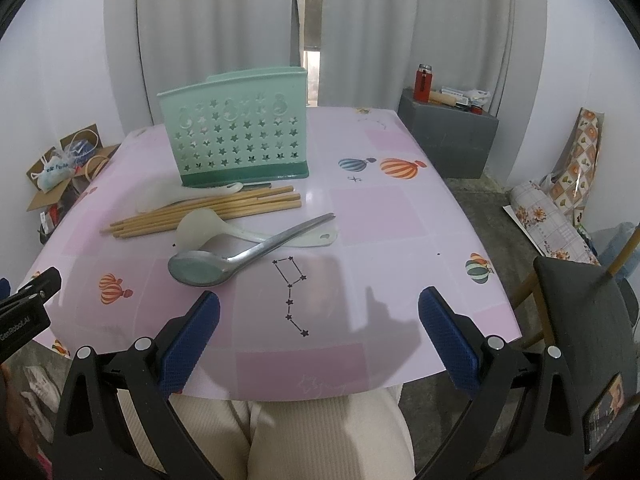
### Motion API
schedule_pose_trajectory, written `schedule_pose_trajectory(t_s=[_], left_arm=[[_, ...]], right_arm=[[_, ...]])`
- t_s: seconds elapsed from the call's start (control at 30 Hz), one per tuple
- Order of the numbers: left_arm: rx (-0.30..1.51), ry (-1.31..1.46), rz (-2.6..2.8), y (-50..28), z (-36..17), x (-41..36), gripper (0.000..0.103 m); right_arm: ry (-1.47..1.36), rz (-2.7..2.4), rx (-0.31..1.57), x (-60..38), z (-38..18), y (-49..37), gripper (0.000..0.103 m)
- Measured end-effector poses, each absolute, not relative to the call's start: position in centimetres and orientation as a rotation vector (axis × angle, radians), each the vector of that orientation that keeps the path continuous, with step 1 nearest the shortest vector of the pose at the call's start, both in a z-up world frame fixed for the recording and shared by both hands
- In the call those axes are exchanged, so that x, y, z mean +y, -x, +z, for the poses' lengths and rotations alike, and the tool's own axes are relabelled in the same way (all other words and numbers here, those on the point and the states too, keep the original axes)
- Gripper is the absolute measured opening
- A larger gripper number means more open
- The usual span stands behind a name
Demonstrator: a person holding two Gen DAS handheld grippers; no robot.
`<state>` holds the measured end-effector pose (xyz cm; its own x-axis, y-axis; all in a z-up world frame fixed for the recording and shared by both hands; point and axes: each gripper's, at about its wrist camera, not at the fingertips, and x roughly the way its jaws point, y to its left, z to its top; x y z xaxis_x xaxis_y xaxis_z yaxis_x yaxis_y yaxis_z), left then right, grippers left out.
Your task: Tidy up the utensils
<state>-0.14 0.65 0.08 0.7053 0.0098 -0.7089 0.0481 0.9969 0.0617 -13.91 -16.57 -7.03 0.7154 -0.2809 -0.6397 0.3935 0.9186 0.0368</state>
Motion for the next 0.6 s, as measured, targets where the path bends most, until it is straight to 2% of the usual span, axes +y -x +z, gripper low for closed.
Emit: schedule_pose_trajectory(t_s=[0.6], left_arm=[[0.796,-0.104,0.003,-0.25,0.14,0.30,0.095]], right_arm=[[-0.175,-0.374,0.675,-16.63,-6.95,13.85,0.097]])
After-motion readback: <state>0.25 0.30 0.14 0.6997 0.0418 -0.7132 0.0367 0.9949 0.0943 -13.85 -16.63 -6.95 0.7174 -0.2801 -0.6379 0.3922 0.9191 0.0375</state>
